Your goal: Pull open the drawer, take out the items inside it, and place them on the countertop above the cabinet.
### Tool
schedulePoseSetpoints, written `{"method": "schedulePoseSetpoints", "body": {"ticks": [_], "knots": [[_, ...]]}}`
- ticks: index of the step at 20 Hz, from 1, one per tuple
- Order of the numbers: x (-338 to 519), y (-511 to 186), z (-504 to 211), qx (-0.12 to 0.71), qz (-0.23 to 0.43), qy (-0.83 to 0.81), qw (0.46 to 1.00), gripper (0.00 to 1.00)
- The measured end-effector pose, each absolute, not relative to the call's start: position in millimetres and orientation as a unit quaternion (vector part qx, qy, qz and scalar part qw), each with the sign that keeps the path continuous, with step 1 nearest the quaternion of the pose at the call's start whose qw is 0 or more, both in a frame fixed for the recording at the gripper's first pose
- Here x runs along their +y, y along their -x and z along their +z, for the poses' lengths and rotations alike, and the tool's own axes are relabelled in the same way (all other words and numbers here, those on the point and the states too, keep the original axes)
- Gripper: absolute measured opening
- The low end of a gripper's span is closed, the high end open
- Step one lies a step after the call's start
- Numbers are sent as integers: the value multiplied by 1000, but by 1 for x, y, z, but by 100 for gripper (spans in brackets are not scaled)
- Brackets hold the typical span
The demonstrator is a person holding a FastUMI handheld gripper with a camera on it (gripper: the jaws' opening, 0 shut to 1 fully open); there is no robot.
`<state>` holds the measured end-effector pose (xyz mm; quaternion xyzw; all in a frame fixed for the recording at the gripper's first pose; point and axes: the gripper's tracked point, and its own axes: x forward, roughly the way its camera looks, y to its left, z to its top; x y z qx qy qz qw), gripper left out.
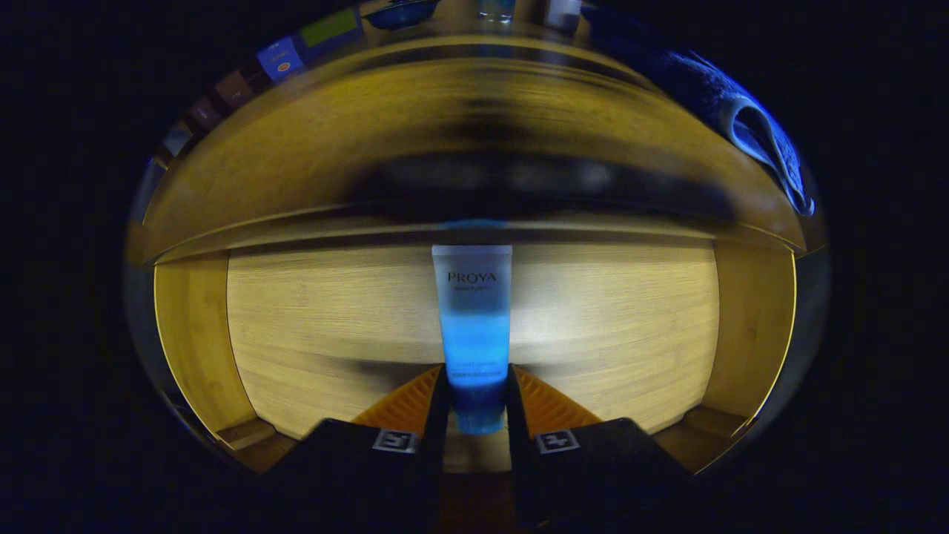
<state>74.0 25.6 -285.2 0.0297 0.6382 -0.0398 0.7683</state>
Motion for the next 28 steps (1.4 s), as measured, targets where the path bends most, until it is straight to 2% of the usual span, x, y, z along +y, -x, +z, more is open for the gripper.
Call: {"method": "schedulePoseSetpoints", "body": {"ticks": [1, 8, 16, 21, 28], "knots": [[26, -73, -287, 637, -41, -32, 769, 38], [25, -62, -255, 602, -23, -56, 796, 38], [29, -27, -158, 514, 21, -61, 856, 38], [21, -100, -92, 439, 12, -60, 896, 38], [12, -196, -115, 463, -15, -39, 885, 38]]}}
